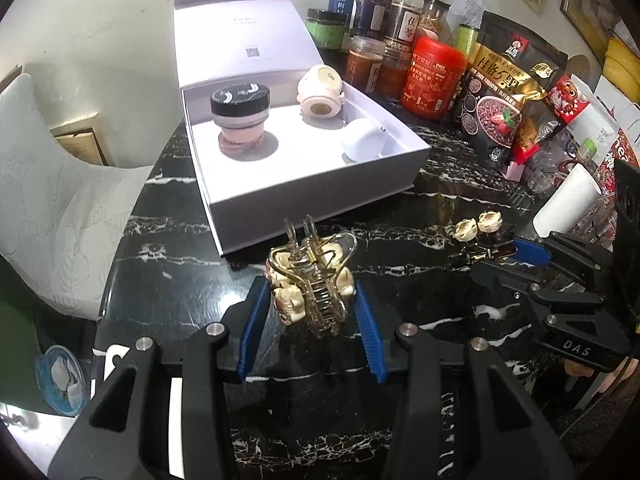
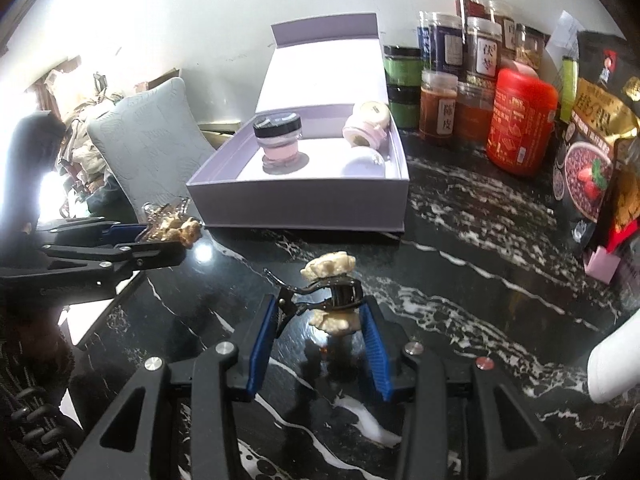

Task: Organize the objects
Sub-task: 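Lift the gold claw clip with the left gripper while the right lifts the brown bear clip, then carry the gold claw clip into the box while the right carries the bear clip beside it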

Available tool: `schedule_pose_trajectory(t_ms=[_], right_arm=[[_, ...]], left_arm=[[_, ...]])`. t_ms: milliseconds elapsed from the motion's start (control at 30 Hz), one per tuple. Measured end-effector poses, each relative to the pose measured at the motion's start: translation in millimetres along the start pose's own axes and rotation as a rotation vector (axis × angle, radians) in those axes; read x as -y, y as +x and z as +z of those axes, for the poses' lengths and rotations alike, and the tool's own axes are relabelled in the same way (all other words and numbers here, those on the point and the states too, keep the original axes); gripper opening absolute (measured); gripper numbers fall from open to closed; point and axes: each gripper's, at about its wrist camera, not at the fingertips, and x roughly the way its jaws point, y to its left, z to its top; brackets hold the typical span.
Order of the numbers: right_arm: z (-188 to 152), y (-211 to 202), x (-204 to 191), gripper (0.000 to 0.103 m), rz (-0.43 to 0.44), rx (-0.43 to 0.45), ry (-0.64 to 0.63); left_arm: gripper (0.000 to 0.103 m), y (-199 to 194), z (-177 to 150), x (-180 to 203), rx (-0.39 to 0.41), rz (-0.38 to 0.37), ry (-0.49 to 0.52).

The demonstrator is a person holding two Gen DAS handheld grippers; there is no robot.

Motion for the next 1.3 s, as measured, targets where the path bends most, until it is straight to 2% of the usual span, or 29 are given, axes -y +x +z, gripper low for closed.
schedule_pose_trajectory(t_ms=[333,767,1300], right_arm=[[24.3,-8.0,-6.0,0.043,0.018,0.036,-0.052],[55.7,1.5,-3.4,0.043,0.040,0.057,-0.098],[94.9,38.8,3.9,0.043,0.059,0.057,-0.124]], left_arm=[[0.041,-5.2,16.5,0.4,0.013,0.025,0.002],[0.041,7.6,44.1,-4.9,0.008,0.036,-0.001],[0.041,39.7,84.1,-22.7,-0.006,0.046,-0.002]])
